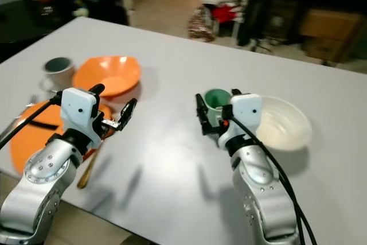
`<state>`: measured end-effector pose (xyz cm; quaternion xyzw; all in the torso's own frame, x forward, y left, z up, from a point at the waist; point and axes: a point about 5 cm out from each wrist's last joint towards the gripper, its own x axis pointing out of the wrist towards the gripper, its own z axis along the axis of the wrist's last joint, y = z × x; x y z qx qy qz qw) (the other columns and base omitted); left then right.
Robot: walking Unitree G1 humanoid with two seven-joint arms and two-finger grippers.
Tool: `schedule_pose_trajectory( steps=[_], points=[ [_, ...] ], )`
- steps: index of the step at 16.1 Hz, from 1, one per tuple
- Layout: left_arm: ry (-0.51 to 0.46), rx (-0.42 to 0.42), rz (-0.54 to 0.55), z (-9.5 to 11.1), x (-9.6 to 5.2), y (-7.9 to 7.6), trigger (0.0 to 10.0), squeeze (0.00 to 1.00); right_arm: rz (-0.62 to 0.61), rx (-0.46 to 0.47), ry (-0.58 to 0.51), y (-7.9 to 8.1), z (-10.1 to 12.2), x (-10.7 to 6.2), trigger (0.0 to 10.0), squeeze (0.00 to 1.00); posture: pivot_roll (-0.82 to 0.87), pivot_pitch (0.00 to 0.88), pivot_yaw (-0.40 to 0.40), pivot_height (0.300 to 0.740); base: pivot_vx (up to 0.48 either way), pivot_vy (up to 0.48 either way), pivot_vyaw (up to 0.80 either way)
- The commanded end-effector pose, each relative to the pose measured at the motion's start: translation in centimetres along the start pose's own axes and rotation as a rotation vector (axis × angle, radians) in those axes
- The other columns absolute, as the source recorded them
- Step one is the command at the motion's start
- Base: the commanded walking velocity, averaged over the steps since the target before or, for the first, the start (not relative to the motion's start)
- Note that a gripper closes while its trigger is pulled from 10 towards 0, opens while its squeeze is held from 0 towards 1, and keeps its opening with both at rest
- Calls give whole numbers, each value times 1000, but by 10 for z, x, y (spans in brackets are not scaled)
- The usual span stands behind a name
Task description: Setting the table
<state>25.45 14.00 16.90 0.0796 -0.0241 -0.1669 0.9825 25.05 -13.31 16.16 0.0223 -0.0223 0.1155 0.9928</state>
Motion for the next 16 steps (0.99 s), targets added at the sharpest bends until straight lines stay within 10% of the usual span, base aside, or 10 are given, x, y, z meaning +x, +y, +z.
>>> schedule_pose_trajectory(
  steps=[1,16],
  points=[
    [-12,9,-2,2,1,-1,10000,0,7,8,-19,1,1,-2,10000,1000,66,0,29,740,0,0,800],
    [-21,-18,59,1,3,5,10000,0,62,140,21,12,-13,-2,10000,1000,71,0,26,740,0,0,800]
  ],
)
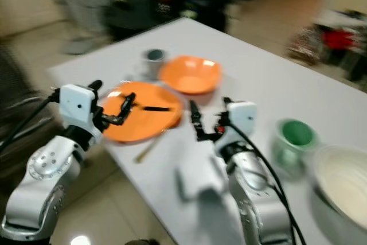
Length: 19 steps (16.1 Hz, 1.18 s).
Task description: Setting the table
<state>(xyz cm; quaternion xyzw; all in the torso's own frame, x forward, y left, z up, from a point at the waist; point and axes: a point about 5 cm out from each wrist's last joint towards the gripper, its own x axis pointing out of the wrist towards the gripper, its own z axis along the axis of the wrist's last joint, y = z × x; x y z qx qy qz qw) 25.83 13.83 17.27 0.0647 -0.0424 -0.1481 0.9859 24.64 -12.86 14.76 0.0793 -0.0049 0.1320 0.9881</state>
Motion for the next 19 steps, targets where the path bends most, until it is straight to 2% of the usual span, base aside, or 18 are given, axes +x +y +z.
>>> schedule_pose_trajectory(
  steps=[1,4,5,13,19],
  points=[
    [20,7,18,-3,-2,4,10000,0,34,22,2,7,0,3,10000,1000,72,0,21,740,0,244,800],
    [22,7,22,-4,-2,4,10000,0,0,40,5,3,-2,4,10000,1000,82,0,13,740,0,324,800],
    [22,4,21,-4,-2,4,10000,0,-34,90,-3,0,-2,4,10000,1000,80,0,14,740,0,341,0],
    [29,2,-13,-5,2,2,10000,0,-116,141,11,-8,-6,2,10000,1000,69,0,32,740,0,347,0],
    [30,11,-5,-5,3,6,10000,0,-127,123,25,-11,-7,5,10000,1000,73,0,23,740,0,346,0]
  ],
)
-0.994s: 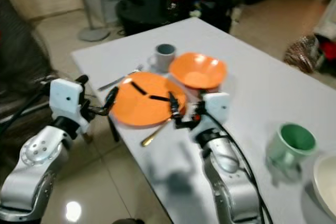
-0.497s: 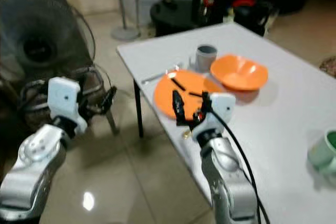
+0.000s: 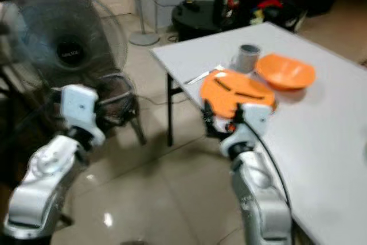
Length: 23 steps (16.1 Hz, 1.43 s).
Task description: Setting the table
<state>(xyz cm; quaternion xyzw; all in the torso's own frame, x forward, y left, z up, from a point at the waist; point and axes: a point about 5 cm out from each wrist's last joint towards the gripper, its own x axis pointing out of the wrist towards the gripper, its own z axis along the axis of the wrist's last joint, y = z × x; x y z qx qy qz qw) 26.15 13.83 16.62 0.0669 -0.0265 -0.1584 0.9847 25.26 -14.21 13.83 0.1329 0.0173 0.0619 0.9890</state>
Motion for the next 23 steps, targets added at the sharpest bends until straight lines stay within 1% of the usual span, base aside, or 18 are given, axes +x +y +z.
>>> schedule_pose_trajectory(
  steps=[1,8,15,17,18,19,20,21,23],
  points=[
    [2,13,20,1,-1,7,10000,0,17,0,9,5,0,3,10000,1000,73,0,20,740,0,341,0],
    [13,7,50,-3,-3,11,10000,0,26,-11,10,3,1,9,10000,1000,74,0,-1,740,0,334,0],
    [27,-2,68,-8,-5,14,10000,0,14,-15,36,1,-5,7,10000,1000,75,0,1,740,0,317,0],
    [35,-4,75,-11,-5,14,10000,0,22,-36,31,2,-4,8,10000,1000,71,0,1,740,0,322,0],
    [38,-6,77,-12,-6,14,10000,0,45,-80,27,1,-2,9,10000,1000,70,0,-2,740,0,330,0],
    [47,-6,86,-15,-8,14,10000,0,78,-123,30,-2,0,12,10000,1000,68,0,-12,740,0,322,0],
    [52,-6,91,-17,-9,15,10000,0,83,-128,29,-5,1,13,10000,1000,68,0,-16,740,0,322,0],
    [61,-9,110,-20,-12,16,10000,0,64,-133,27,-13,4,17,10000,1000,71,0,-24,740,0,322,0],
    [68,-4,118,-22,-15,17,10000,0,58,-132,28,-16,4,18,10000,1000,75,0,-31,740,0,322,0]
  ],
)
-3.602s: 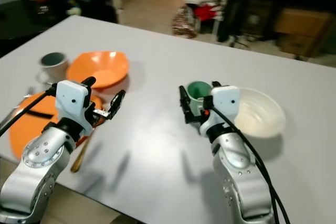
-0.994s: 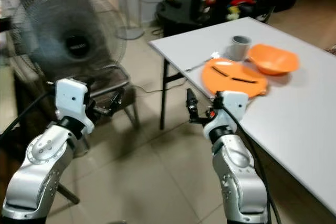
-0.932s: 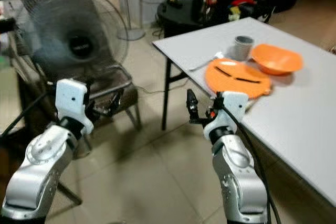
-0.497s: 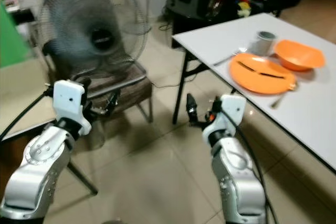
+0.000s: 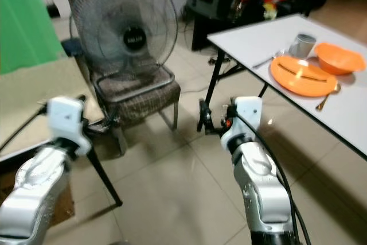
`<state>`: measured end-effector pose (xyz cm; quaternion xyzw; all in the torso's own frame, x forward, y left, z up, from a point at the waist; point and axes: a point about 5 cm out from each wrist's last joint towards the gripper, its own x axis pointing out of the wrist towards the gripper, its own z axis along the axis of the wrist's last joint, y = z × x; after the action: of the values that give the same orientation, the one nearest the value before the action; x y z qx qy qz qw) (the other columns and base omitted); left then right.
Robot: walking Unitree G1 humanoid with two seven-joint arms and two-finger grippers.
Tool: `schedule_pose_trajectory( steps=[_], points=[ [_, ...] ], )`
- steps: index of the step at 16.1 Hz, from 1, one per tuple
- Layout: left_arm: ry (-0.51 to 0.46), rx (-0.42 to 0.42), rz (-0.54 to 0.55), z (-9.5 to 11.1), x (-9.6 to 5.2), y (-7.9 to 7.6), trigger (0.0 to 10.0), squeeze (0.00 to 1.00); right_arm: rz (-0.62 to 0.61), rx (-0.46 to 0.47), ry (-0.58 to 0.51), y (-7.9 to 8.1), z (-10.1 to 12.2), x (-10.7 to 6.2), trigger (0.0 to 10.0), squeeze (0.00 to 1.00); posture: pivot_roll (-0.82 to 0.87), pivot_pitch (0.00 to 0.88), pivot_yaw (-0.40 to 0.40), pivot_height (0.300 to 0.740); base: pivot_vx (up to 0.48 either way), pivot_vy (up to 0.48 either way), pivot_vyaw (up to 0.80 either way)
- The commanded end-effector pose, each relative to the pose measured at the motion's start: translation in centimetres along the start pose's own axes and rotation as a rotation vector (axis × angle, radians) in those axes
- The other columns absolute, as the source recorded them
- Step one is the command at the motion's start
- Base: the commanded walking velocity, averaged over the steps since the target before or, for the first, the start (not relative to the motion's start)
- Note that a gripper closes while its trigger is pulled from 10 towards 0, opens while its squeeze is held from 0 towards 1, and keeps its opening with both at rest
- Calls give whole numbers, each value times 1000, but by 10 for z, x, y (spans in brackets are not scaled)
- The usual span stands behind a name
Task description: Setting the table
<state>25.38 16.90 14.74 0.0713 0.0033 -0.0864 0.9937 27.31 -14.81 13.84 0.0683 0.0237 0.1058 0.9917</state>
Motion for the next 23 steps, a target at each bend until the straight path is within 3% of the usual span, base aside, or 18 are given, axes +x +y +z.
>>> schedule_pose_trajectory(
  steps=[1,11,16,17,23],
  points=[
    [-4,-9,-11,0,1,-6,10000,0,-23,-3,-1,-8,0,-1,10000,1000,78,0,-37,740,0,326,0],
    [-28,14,-3,10,5,0,10000,0,-6,15,9,-2,-3,-3,10000,1000,78,0,-33,740,0,325,0],
    [-32,12,11,13,6,1,10000,0,-4,60,20,1,-5,2,10000,1000,100,0,-38,740,0,0,0],
    [-43,12,2,16,4,3,10000,0,37,40,23,9,-6,2,10000,1000,112,0,-20,740,0,0,0],
    [-50,36,-36,21,5,5,10000,0,91,43,35,21,-11,3,10000,1000,131,0,-5,740,88,0,757]
  ],
)
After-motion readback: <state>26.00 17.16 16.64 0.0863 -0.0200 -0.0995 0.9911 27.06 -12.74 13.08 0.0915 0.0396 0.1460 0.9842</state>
